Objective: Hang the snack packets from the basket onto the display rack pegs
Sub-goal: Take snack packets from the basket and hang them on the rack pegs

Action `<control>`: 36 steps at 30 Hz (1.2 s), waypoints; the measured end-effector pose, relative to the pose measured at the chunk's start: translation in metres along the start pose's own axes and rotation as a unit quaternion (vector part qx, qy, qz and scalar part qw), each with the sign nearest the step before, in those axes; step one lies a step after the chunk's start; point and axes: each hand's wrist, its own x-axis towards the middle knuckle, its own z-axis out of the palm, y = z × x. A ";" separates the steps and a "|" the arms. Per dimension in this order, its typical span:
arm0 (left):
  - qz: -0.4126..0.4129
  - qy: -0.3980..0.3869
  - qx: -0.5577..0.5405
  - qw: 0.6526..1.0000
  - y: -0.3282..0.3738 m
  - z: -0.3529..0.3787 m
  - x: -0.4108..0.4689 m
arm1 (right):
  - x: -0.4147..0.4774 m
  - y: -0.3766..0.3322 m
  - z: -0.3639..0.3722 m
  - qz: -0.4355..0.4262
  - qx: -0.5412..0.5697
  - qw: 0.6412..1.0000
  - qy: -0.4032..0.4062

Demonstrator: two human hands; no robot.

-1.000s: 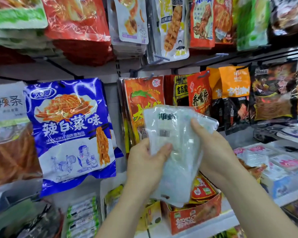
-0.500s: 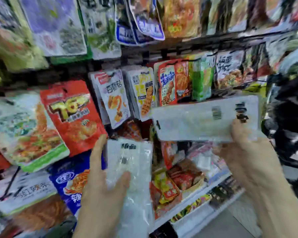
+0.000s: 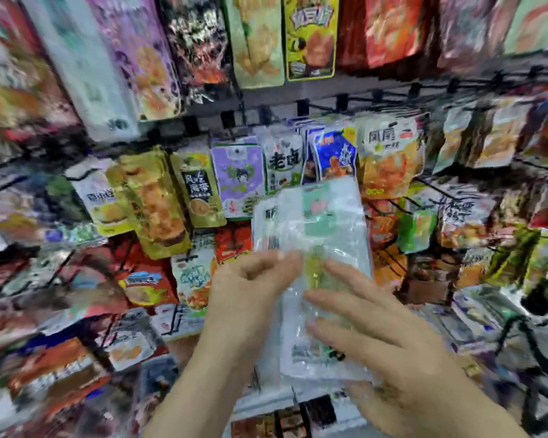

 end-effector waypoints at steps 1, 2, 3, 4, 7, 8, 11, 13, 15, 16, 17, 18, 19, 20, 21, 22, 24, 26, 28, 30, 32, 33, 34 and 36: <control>0.006 0.018 -0.004 1.000 0.001 -0.002 -0.004 | -0.003 0.005 0.001 -0.009 -0.048 0.998 -0.028; 0.020 0.037 -0.004 0.999 0.002 -0.005 -0.008 | 0.008 0.004 0.004 0.025 -0.037 0.997 -0.059; 0.037 0.056 0.009 0.998 0.004 -0.010 -0.013 | 0.016 0.002 0.011 0.077 -0.011 0.995 -0.059; 0.051 0.066 0.031 0.996 0.007 -0.014 -0.019 | 0.027 -0.004 0.014 0.142 0.037 0.988 -0.046; 0.077 0.076 0.076 0.991 0.015 -0.033 -0.044 | 0.052 -0.031 0.015 0.341 0.308 0.884 0.086; 0.073 0.084 0.094 0.989 0.015 -0.040 -0.052 | 0.054 -0.036 0.018 0.345 0.329 0.867 0.146; 0.060 0.113 0.137 0.982 0.010 -0.069 -0.073 | 0.064 -0.053 0.036 0.356 0.382 0.821 0.230; 0.061 0.123 0.160 0.977 0.016 -0.086 -0.088 | 0.083 -0.073 0.051 0.360 0.391 0.818 0.218; 0.056 0.122 0.153 0.979 0.025 -0.103 -0.101 | 0.098 -0.093 0.057 0.358 0.441 0.794 0.216; 0.049 0.121 0.146 0.981 0.029 -0.111 -0.106 | 0.100 -0.101 0.060 0.354 0.462 0.784 0.215; 0.043 0.125 0.143 0.981 0.035 -0.119 -0.111 | 0.104 -0.108 0.061 0.348 0.478 0.777 0.216; 0.045 0.133 0.146 0.979 0.038 -0.128 -0.115 | 0.106 -0.113 0.061 0.337 0.490 0.775 0.212; 0.051 0.144 0.151 0.977 0.040 -0.137 -0.117 | 0.111 -0.117 0.061 0.329 0.502 0.771 0.210; 0.056 0.154 0.156 0.974 0.043 -0.147 -0.119 | 0.117 -0.121 0.058 0.321 0.515 0.766 0.211; 0.062 0.160 0.166 0.971 0.046 -0.157 -0.121 | 0.123 -0.125 0.055 0.311 0.529 0.760 0.213; 0.070 0.158 0.183 0.968 0.049 -0.167 -0.123 | 0.129 -0.127 0.051 0.300 0.538 0.759 0.212; 0.101 0.138 0.236 0.956 0.061 -0.185 -0.127 | 0.143 -0.131 0.043 0.288 0.543 0.761 0.206; 0.143 0.126 0.274 0.943 0.076 -0.198 -0.127 | 0.159 -0.136 0.038 0.290 0.531 0.771 0.200; 0.180 0.130 0.284 0.933 0.092 -0.207 -0.121 | 0.176 -0.141 0.033 0.284 0.520 0.783 0.190; 0.209 0.145 0.305 0.918 0.113 -0.212 -0.110 | 0.195 -0.148 0.031 0.264 0.499 0.807 0.174; 0.227 0.147 0.333 0.903 0.135 -0.214 -0.097 | 0.214 -0.153 0.032 0.240 0.483 0.826 0.165; 0.224 0.139 0.346 0.900 0.146 -0.215 -0.091 | 0.224 -0.155 0.034 0.230 0.478 0.831 0.168; 0.219 0.126 0.354 0.900 0.155 -0.214 -0.085 | 0.234 -0.155 0.036 0.223 0.474 0.834 0.171; 0.205 0.096 0.360 0.905 0.169 -0.214 -0.072 | 0.253 -0.153 0.041 0.214 0.461 0.844 0.174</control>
